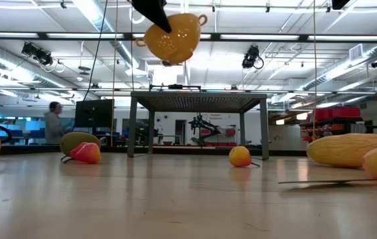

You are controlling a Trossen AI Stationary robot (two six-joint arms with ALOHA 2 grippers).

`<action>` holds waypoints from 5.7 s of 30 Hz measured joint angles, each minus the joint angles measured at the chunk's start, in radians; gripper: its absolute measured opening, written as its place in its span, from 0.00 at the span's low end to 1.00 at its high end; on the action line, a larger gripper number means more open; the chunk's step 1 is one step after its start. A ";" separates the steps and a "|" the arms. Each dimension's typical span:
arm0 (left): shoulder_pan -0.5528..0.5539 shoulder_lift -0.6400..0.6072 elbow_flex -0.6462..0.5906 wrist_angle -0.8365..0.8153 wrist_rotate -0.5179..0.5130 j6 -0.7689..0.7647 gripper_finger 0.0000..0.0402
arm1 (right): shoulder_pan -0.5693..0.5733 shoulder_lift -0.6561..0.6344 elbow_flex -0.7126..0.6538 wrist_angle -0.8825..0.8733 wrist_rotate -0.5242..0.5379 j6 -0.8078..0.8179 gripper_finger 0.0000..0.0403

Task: Pick & Place Fruit
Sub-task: Put the yellow strainer bowl on the shelf

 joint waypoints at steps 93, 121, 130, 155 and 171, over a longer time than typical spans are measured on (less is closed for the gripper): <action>0.155 0.177 0.158 0.090 0.062 0.090 0.03 | 0.000 0.000 0.000 0.000 0.000 0.000 0.02; 0.166 0.406 0.445 -0.112 0.062 0.071 0.03 | 0.000 0.000 0.000 0.000 0.000 0.000 0.02; 0.199 0.418 0.445 -0.180 0.054 0.031 0.03 | 0.000 0.000 0.000 0.000 0.000 0.000 0.02; 0.137 0.473 0.442 -0.279 -0.013 0.025 0.03 | 0.000 0.000 0.000 0.000 0.000 0.000 0.02; 0.131 0.476 0.444 -0.234 0.026 0.036 0.03 | 0.000 0.000 0.000 0.000 0.000 0.000 0.02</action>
